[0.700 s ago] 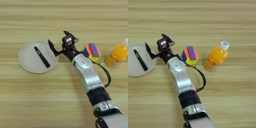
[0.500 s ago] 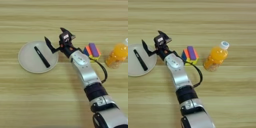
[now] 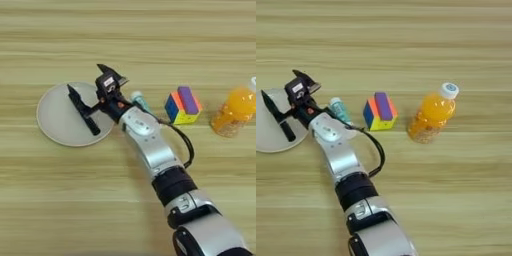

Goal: Move the objects on the table

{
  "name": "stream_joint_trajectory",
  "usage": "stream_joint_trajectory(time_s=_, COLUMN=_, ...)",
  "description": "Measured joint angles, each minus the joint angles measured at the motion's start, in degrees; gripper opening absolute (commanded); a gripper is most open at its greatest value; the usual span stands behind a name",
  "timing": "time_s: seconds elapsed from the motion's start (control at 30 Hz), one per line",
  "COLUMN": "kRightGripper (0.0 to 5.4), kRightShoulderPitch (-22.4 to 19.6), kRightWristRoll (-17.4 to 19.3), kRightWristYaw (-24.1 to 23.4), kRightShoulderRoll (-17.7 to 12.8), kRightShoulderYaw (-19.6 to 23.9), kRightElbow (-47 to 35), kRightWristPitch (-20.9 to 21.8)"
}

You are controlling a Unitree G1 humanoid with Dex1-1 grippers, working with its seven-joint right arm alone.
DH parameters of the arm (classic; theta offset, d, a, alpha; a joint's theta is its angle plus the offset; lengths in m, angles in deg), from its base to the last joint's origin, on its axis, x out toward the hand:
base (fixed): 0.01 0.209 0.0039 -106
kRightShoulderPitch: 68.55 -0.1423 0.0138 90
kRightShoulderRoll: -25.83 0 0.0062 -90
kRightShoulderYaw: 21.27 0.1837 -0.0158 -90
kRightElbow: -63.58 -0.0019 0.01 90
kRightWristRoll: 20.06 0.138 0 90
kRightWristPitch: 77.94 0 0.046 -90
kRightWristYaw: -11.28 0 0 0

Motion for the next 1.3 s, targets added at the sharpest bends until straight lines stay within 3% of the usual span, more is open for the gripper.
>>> stream_joint_trajectory(time_s=0.17, kRightGripper=5.36, kRightShoulderPitch=2.7, kRightWristRoll=1.2, kRightWristYaw=2.8, kRightShoulderRoll=-0.1, kRightShoulderYaw=-0.9, kRightElbow=-2.3, kRightWristPitch=-6.1)
stream_joint_trajectory(time_s=0.33, kRightGripper=5.36, kRightShoulderPitch=2.8, kRightWristRoll=0.9, kRightWristYaw=2.7, kRightShoulderRoll=-0.3, kRightShoulderYaw=-1.0, kRightElbow=-1.9, kRightWristPitch=-9.2)
stream_joint_trajectory(time_s=0.77, kRightGripper=5.36, kRightShoulderPitch=0.6, kRightWristRoll=0.9, kRightWristYaw=2.7, kRightShoulderRoll=-0.1, kRightShoulderYaw=-0.4, kRightElbow=4.6, kRightWristPitch=-11.3)
stream_joint_trajectory(time_s=1.1, kRightGripper=5.36, kRightShoulderPitch=0.1, kRightWristRoll=2.0, kRightWristYaw=3.8, kRightShoulderRoll=0.1, kRightShoulderYaw=0.1, kRightElbow=4.8, kRightWristPitch=-13.0)
stream_joint_trajectory(time_s=1.3, kRightGripper=4.77, kRightShoulderPitch=0.1, kRightWristRoll=1.9, kRightWristYaw=3.8, kRightShoulderRoll=0.0, kRightShoulderYaw=0.1, kRightElbow=4.7, kRightWristPitch=-13.0)
